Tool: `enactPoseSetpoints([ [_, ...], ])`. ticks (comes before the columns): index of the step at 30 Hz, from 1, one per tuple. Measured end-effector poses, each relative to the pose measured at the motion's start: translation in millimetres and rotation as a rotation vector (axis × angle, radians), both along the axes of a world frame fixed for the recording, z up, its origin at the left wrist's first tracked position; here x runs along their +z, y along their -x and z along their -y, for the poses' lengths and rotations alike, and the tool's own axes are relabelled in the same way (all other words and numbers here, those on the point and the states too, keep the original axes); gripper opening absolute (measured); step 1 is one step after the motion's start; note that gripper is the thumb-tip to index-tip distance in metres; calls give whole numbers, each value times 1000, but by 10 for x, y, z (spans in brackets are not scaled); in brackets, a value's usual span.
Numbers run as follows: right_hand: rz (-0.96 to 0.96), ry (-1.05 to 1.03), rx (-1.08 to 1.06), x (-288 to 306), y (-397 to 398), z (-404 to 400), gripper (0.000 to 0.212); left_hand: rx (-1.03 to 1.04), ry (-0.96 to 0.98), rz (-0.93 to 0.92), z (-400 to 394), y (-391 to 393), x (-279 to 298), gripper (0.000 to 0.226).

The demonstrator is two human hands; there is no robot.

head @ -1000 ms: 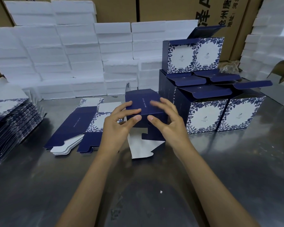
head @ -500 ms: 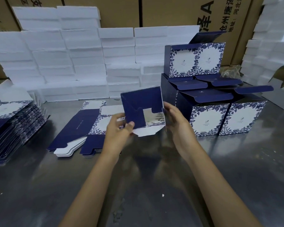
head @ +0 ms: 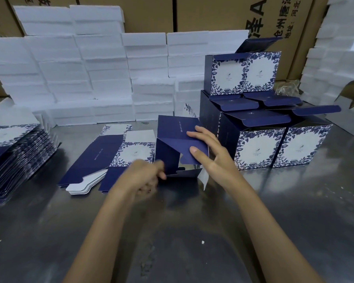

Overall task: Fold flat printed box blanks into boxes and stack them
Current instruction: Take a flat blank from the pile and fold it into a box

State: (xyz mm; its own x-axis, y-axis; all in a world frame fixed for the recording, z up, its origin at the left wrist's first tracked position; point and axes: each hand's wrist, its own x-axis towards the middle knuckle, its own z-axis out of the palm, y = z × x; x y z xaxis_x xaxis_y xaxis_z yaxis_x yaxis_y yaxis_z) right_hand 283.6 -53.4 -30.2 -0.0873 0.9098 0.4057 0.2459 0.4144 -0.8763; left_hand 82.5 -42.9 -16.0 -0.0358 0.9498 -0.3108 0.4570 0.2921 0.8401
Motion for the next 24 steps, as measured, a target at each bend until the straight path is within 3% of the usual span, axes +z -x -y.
enactPoseSetpoints([
  [3,4,6,-11,11,40,17,35,428,-564,78,-21,109,40,20],
  [5,5,1,-6,14,61,26,37,334,-777,173,38,44,99,6],
  [7,2,-9,-2,14,63,32,38,50,-804,145,71,-29,93,26],
  [9,-5,-8,-20,18,46,33,40,-139,-795,76,67,-59,44,32],
  [16,-11,-34,-106,33,97,33,38,-57,-899,6,50,-133,-26,28],
  [24,-6,-14,-161,64,110,38,23,-52,-903,51,45,-175,-59,21],
])
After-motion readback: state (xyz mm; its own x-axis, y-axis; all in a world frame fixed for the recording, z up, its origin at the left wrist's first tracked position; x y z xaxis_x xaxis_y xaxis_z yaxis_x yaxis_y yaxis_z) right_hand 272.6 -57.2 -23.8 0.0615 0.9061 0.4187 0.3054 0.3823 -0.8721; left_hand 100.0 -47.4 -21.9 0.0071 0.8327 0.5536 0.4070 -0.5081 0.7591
